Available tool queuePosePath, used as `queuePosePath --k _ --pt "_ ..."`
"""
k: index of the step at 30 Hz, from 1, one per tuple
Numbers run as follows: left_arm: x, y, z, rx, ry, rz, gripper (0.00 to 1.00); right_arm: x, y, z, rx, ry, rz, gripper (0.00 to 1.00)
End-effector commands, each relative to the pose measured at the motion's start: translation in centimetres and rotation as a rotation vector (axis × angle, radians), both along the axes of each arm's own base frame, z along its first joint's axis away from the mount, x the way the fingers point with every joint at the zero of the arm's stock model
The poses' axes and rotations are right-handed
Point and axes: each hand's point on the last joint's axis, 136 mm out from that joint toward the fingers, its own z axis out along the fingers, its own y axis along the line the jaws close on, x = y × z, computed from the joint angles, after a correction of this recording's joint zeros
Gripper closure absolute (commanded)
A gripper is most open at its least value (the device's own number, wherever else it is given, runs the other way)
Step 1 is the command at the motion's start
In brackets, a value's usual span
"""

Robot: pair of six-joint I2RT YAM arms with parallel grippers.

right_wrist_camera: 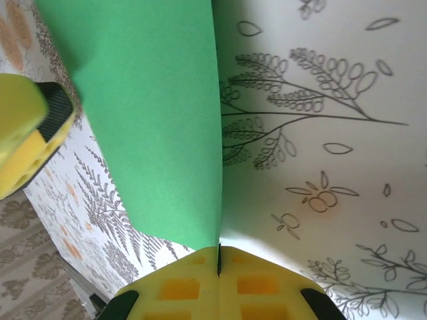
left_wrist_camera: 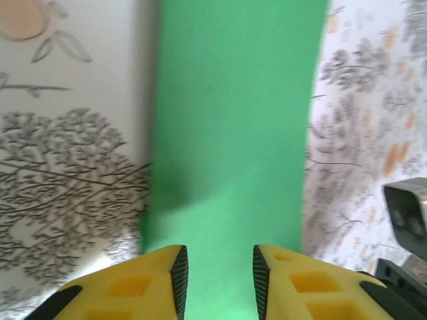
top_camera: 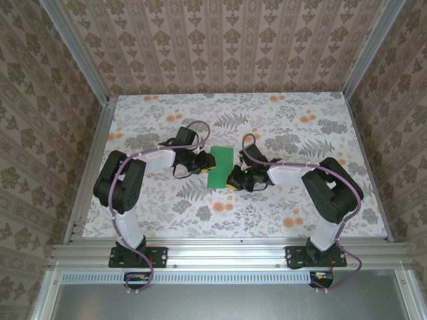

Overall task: Fold a paper plane with a square sheet of paper (pick it up from the middle)
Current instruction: Third fold the triangle at the center of the table.

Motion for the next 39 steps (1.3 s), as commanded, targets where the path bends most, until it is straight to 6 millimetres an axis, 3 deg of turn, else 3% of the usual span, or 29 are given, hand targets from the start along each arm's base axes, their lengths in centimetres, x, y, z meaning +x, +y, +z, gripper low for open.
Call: queuePosePath --k 1,7,13,16,20,30,33,39 --pt "0.9 -1.4 2.3 -0.088 -0.063 -0.025 0.64 -2.0 -0.4 0.3 -0.048 0.052 0.123 1.0" --pt "1.3 -0.6 0.0 0.001 -0.033 -0.01 0.66 -2.8 -0.9 0.3 -0.082 0.064 0.18 1.0" --pt "0.9 0.7 -2.4 0.087 0.012 0.005 0.72 -1.8 -0.2 0.7 -0.052 0.024 0.169 1.0" --pt "0.6 1.0 -3.1 0.108 0.024 0.006 0.74 -1.1 0.2 0.7 -0.027 0.001 0.141 0.95" --pt "0.5 1.4 -3.6 0.126 0.029 0.01 0.76 -0.5 0.6 0.4 0.009 -0.011 0.088 0.85" --pt "0.3 1.6 -4.5 0.144 0.039 0.008 0.77 -0.8 -0.3 0.6 -0.006 -0.02 0.033 0.78" --pt "0.2 1.7 -4.6 0.145 0.042 0.01 0.77 -0.8 -0.5 0.9 -0.005 -0.023 0.02 0.78" --pt "0.2 1.7 -4.6 0.146 0.041 0.01 0.77 -0.8 -1.0 1.5 -0.015 -0.039 -0.004 0.88"
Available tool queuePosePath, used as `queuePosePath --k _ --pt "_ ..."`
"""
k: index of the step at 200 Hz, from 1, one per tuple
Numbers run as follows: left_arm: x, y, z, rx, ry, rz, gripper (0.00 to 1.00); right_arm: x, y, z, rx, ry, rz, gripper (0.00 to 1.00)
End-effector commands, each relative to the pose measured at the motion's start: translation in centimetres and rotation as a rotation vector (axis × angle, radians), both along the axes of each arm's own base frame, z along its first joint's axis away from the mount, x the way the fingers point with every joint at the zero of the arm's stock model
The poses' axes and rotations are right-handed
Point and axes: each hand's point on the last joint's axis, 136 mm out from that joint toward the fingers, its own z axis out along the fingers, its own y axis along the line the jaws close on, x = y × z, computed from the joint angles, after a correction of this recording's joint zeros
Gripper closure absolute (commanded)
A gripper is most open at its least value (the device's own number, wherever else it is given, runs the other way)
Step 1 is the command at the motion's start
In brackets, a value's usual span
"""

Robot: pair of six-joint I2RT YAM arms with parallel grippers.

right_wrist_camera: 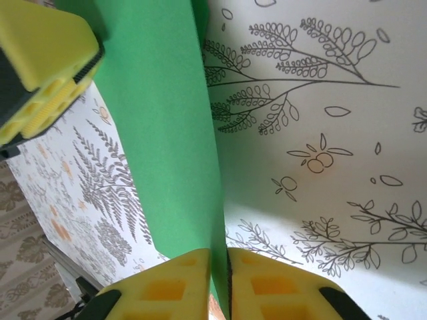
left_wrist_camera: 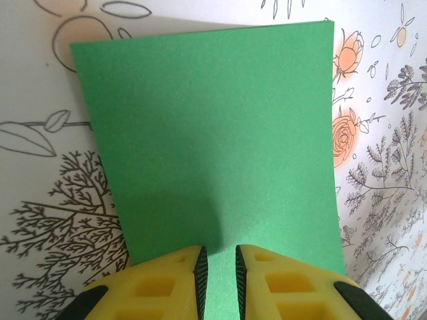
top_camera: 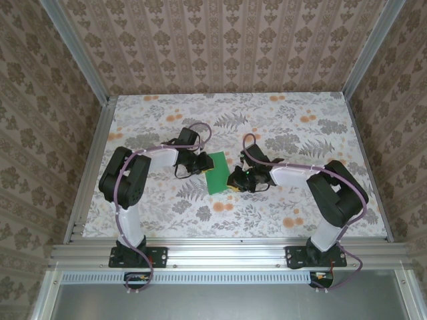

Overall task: Fold a paper plane with a square sheet of paper (pick it up from the middle)
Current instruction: Third fold the triangle at the center of the table.

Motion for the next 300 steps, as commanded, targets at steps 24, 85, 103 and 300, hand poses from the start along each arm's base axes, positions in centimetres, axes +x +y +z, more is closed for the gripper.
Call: queuePosePath --k 24,85,103,300 --pt "-0.5 0.7 -1.9 0.042 0.031 -0.005 0.77 0.4 0.7 1.7 0.014 -0.049 0.012 0.97" --pt "-0.4 0.1 -0.7 -0.001 0.017 -0.009 0.79 2.0 3.7 1.2 0.023 -0.054 0.052 0.97" --pt "0.3 -0.2 1.2 -0.027 -0.03 -0.013 0.75 2.1 3.5 0.8 -0.005 -0.041 0.045 0.97" --pt "3.5 3.9 3.0 0.046 -0.125 0.026 0.62 1.0 1.4 -0.3 -0.162 0.002 0.062 0.96"
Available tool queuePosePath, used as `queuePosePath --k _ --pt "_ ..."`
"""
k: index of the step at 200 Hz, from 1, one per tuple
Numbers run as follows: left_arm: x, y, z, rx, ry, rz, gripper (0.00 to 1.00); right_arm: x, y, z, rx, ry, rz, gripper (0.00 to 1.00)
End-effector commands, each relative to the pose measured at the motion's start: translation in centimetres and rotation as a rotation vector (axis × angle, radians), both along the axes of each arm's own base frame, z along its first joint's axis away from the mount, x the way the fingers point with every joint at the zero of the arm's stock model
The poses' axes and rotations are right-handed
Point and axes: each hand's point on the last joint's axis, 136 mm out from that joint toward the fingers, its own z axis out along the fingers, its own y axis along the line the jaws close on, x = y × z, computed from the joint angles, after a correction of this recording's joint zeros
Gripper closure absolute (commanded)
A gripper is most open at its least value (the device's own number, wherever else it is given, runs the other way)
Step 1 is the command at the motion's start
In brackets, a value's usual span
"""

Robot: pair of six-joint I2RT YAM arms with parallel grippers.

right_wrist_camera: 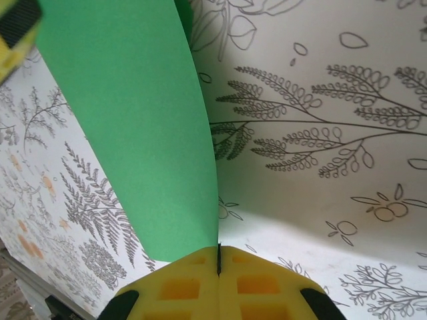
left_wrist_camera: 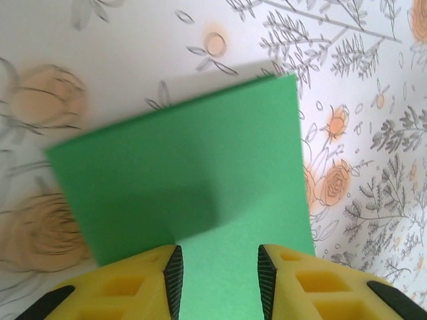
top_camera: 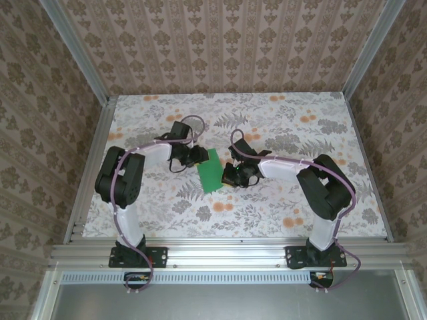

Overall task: Fold a paper plane with a square sheet of paper (pick it up from the middle)
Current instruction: Third fold the triangle at the center of the table.

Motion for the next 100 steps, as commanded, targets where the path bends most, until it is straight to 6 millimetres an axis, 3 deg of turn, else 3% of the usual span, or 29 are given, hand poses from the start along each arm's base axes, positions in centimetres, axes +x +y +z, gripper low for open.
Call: queuePosePath --k 1,56,100 --pt "0.3 1.2 1.2 0.025 -0.039 -0.001 0.62 -0.3 -0.5 0.1 -0.04 0.002 0.007 0.96" --pt "-0.7 1.2 -1.5 0.038 0.034 -0.016 0.71 0.2 0.7 1.1 0.011 -0.016 0.026 0.96" --pt "-1.8 1.6 -3.5 0.071 0.087 -0.015 0.76 1.2 2.9 2.1 0.078 -0.049 0.058 0.95"
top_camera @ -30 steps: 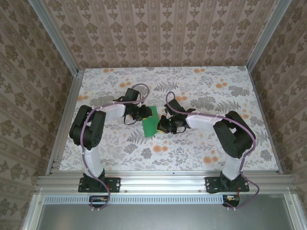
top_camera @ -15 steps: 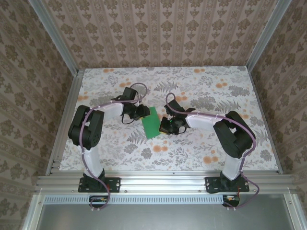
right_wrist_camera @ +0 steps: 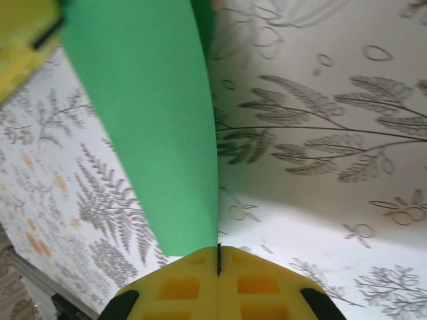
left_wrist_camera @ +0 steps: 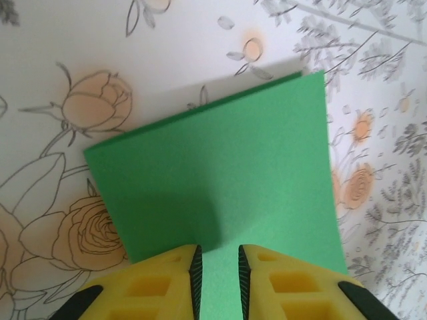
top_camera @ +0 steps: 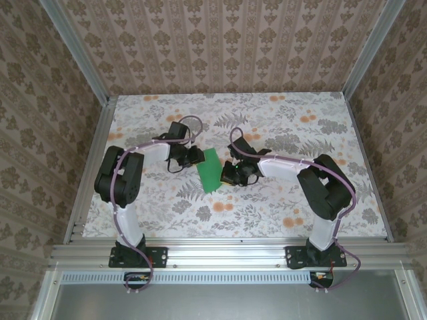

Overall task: Fold a paper plane with a square sheet of paper (pick it up from the middle)
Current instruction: Third fold the triangle at the center of the table.

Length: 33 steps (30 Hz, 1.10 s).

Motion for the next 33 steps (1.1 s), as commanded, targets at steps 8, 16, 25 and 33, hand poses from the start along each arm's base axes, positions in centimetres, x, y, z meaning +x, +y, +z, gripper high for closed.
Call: queuePosePath --k 8,16,25,33 --pt "-2.3 0.8 -3.4 0.059 0.092 -0.015 0.79 2.0 4.5 1.5 0.122 -0.05 0.064 0.95" --pt "-2.3 0.6 -3.5 0.054 0.093 -0.022 0.79 3.8 6.0 1.0 0.174 -0.079 0.03 0.94" --pt "-2.3 0.2 -3.4 0.048 0.091 -0.031 0.79 4.5 6.5 -0.4 0.162 -0.073 0.015 0.94" --pt "-2.3 -0.2 -3.3 0.044 0.09 -0.037 0.79 4.1 5.8 -1.1 0.097 -0.062 0.03 0.93"
